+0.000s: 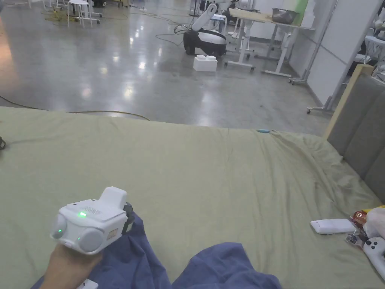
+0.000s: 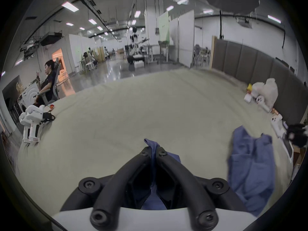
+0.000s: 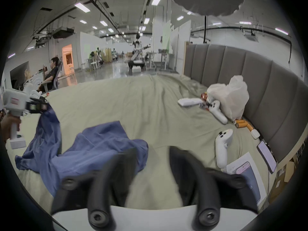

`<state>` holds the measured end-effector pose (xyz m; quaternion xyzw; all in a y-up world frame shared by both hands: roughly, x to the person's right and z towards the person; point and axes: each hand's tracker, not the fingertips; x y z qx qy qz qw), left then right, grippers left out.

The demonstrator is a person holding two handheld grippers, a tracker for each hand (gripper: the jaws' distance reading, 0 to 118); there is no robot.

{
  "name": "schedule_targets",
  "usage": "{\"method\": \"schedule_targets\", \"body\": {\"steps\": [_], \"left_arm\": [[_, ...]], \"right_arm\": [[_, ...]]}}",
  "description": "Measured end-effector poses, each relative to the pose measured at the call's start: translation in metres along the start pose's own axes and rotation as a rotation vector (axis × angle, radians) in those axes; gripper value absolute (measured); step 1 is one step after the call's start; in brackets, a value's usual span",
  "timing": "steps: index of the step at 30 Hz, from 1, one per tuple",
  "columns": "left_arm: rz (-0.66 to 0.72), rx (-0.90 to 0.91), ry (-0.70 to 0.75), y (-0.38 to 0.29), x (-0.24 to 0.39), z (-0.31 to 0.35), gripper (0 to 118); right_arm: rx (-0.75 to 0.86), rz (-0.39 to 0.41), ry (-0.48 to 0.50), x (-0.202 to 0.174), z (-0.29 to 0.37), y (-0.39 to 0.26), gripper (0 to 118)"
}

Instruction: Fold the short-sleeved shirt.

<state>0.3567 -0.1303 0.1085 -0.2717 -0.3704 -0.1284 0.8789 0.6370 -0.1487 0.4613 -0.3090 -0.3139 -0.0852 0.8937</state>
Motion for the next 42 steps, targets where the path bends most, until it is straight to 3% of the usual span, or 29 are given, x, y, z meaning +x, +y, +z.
{"method": "schedule_targets", "body": {"steps": [2, 9, 11, 13, 17, 21, 26, 35, 38, 42], "left_arm": [[0.014, 0.044, -0.002, -0.002, 0.0, 0.034, 0], [0.031, 0.183, 0.017, -0.016, 0.009, 0.134, 0], [0.031, 0.206, 0.044, -0.024, 0.013, 0.152, 0], [0.02, 0.205, 0.061, -0.034, 0.016, 0.166, 0], [0.05, 0.183, 0.087, -0.051, 0.016, 0.175, 0], [0.083, 0.165, 0.1, -0.059, 0.011, 0.181, 0], [0.118, 0.208, 0.119, -0.051, -0.002, 0.203, 0], [0.133, 0.439, 0.198, -0.003, -0.051, 0.282, 0], [0.152, 0.496, 0.242, 0.015, -0.078, 0.313, 0], [0.191, 0.538, 0.298, 0.034, -0.109, 0.348, 0]], "right_arm": [[-0.037, -0.02, 0.037, 0.01, -0.021, 0.001, 69], [-0.236, -0.028, 0.16, 0.01, -0.088, -0.002, 69], [-0.265, -0.038, 0.21, 0.005, -0.099, -0.006, 57], [-0.259, -0.033, 0.242, -0.002, -0.101, -0.009, 33], [-0.213, 0.142, 0.215, -0.022, -0.094, -0.007, 13], [-0.185, 0.11, 0.192, -0.021, -0.079, 0.002, 11], [-0.04, 0.109, 0.211, -0.019, -0.026, 0.028, 10], [0.176, 0.092, 0.221, -0.027, 0.063, 0.09, 10], [0.243, 0.126, 0.192, -0.027, 0.088, 0.115, 10], [0.28, 0.063, 0.177, -0.021, 0.114, 0.146, 10]]}}
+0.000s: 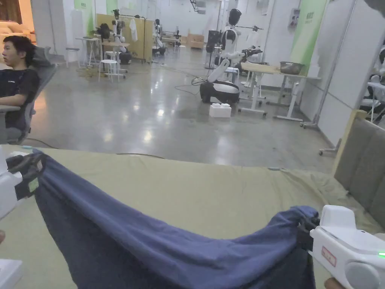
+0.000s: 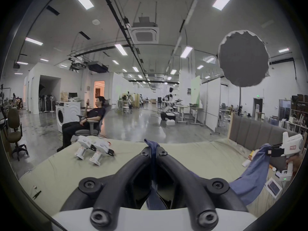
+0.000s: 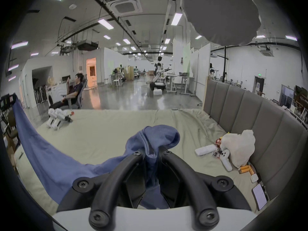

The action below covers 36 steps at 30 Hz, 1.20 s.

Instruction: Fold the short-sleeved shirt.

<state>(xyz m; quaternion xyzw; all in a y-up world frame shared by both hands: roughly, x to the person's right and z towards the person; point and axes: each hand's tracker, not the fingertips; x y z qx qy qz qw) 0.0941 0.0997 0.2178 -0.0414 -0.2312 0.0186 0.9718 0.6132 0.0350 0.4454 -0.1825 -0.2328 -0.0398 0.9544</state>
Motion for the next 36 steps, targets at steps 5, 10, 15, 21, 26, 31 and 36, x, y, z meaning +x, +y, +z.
{"method": "schedule_targets", "body": {"steps": [5, 10, 15, 21, 26, 31, 36], "left_arm": [[0.007, 0.003, 0.046, 0.026, -0.018, 0.003, 0], [0.017, -0.007, 0.062, 0.038, -0.032, -0.016, 0], [0.024, -0.017, 0.083, 0.055, -0.041, -0.05, 0], [0.026, 0.017, 0.114, 0.085, -0.052, -0.082, 0], [0.019, 0.037, 0.121, 0.095, -0.054, -0.096, 0], [0.014, -0.041, 0.099, 0.051, -0.055, -0.102, 0], [0.045, -0.176, 0.074, -0.029, -0.054, -0.084, 0]], "right_arm": [[0.053, -0.019, -0.012, -0.001, 0.016, 0.039, 10], [0.093, -0.02, 0.01, -0.01, 0.013, 0.073, 10], [0.14, -0.014, 0.03, -0.024, -0.006, 0.104, 10], [0.19, 0.016, 0.02, -0.038, -0.037, 0.134, 10], [0.199, 0.021, 0.025, -0.041, -0.067, 0.138, 10], [0.115, 0.026, 0.027, -0.044, -0.089, 0.097, 10], [-0.016, 0.055, 0.014, -0.043, -0.099, 0.021, 10]]}}
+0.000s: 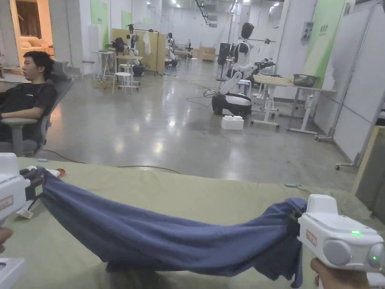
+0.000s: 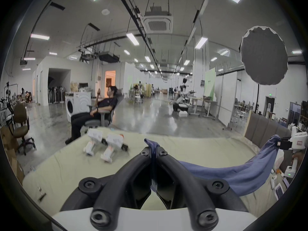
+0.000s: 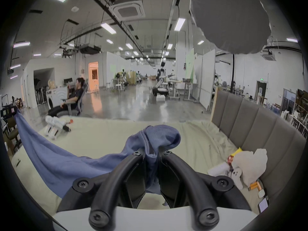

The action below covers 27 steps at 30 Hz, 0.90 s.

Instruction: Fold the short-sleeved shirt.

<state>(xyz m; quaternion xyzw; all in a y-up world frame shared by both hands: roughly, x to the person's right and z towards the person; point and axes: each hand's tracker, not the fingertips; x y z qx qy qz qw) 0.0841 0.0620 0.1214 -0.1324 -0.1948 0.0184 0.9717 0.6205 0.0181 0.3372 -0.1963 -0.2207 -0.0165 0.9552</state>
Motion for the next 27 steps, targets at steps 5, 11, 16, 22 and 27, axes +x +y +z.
{"method": "schedule_targets", "body": {"steps": [5, 11, 16, 22, 27], "left_arm": [[-0.014, -0.094, 0.001, -0.082, -0.004, 0.035, 0], [0.006, -0.197, -0.018, -0.154, -0.01, 0.092, 0], [0.0, -0.264, -0.012, -0.188, -0.013, 0.129, 0], [0.009, -0.365, 0.011, -0.223, -0.016, 0.14, 0], [-0.017, -0.417, 0.003, -0.237, -0.009, 0.132, 4]], "right_arm": [[-0.138, 0.012, -0.005, 0.006, 0.01, -0.087, 10], [-0.243, 0.014, -0.022, 0.013, 0.04, -0.163, 10], [-0.269, 0.032, -0.029, 0.013, 0.064, -0.19, 11], [-0.33, 0.07, -0.044, 0.005, 0.071, -0.216, 11], [-0.341, 0.068, -0.07, -0.002, 0.079, -0.222, 42]]}}
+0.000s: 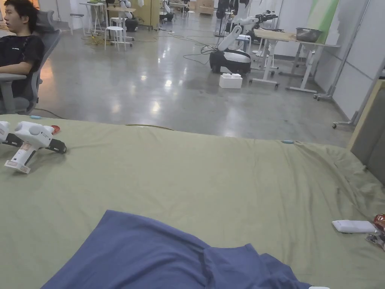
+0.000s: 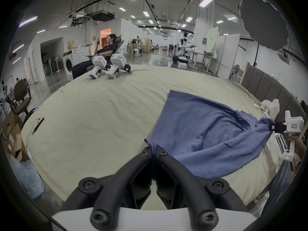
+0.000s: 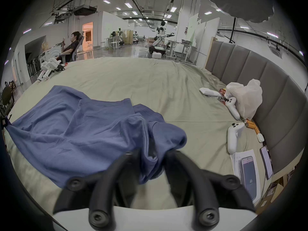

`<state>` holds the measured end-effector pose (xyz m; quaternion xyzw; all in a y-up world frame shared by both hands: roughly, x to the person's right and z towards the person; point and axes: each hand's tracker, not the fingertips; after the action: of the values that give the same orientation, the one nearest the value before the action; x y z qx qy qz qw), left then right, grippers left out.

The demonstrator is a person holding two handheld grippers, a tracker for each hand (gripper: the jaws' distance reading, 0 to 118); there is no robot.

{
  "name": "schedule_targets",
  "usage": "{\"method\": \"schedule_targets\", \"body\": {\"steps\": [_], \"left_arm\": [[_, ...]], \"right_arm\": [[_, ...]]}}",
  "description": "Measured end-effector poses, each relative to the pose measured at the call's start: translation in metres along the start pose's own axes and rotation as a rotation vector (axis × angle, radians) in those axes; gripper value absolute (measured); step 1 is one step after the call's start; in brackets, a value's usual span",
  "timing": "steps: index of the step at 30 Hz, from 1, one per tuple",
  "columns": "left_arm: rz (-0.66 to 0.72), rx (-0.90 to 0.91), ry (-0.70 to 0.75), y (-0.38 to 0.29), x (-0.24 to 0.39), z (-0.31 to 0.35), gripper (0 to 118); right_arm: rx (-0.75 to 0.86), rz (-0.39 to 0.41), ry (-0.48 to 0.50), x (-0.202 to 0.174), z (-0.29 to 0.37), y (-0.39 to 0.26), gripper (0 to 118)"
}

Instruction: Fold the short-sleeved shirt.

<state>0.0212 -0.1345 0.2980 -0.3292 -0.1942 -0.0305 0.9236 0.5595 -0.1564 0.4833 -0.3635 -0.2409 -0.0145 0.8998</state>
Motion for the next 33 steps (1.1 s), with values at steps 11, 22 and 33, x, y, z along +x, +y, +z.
{"method": "schedule_targets", "body": {"steps": [11, 22, 33], "left_arm": [[-0.081, 0.182, -0.04, 0.06, 0.062, 0.003, 74], [-0.104, 0.457, -0.037, 0.1, 0.156, 0.016, 35], [-0.12, 0.468, -0.065, 0.087, 0.165, 0.022, 0]], "right_arm": [[0.376, -0.106, 0.021, -0.017, 0.074, 0.054, 86], [0.634, -0.135, -0.015, -0.071, 0.119, 0.08, 31], [0.609, -0.16, -0.002, -0.074, 0.114, 0.072, 0]]}}
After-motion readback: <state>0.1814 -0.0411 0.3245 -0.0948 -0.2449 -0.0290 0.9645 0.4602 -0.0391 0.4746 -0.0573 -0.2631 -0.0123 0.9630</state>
